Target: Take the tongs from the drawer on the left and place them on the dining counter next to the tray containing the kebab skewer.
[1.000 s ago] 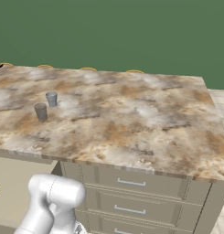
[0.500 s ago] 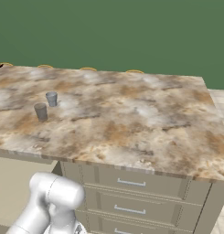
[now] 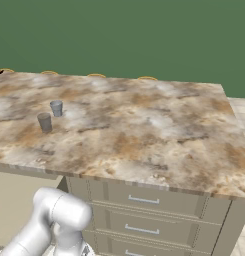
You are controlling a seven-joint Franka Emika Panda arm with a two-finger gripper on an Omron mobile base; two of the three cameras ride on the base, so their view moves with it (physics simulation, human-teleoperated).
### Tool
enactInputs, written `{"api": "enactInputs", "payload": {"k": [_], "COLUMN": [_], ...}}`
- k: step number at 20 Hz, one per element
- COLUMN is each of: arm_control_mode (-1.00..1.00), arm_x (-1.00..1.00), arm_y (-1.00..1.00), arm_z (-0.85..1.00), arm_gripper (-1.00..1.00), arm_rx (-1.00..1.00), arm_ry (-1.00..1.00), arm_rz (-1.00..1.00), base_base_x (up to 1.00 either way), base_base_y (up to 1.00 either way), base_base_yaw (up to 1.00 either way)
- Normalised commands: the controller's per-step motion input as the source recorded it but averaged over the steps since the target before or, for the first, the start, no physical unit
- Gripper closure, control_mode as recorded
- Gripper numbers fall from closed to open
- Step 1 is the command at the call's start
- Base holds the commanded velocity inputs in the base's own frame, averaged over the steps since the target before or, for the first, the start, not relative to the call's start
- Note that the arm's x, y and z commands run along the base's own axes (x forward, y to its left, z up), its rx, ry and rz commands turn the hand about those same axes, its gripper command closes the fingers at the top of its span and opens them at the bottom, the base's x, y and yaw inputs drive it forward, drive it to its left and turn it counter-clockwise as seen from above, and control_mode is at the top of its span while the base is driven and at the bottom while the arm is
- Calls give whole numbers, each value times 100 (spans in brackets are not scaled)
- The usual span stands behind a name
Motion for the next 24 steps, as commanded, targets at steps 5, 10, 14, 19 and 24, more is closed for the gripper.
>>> {"api": "enactInputs", "payload": {"k": [5, 10, 14, 19, 24], "arm_control_mode": [-100, -100, -100, -100, -100], "arm_x": [5, 19, 32, 44, 75], "arm_y": [-42, -45, -97, -100, -96], "arm_z": [96, 92, 44, 22, 57], "arm_gripper": [-100, -100, -100, -100, -100], "arm_rx": [13, 12, 16, 15, 23], "arm_ry": [7, 15, 17, 17, 15], "arm_rz": [-9, -6, -1, -5, 0], "base_base_x": [0, 0, 0, 0, 0], "base_base_y": [0, 0, 0, 0, 0], "base_base_yaw": [0, 0, 0, 0, 0]}}
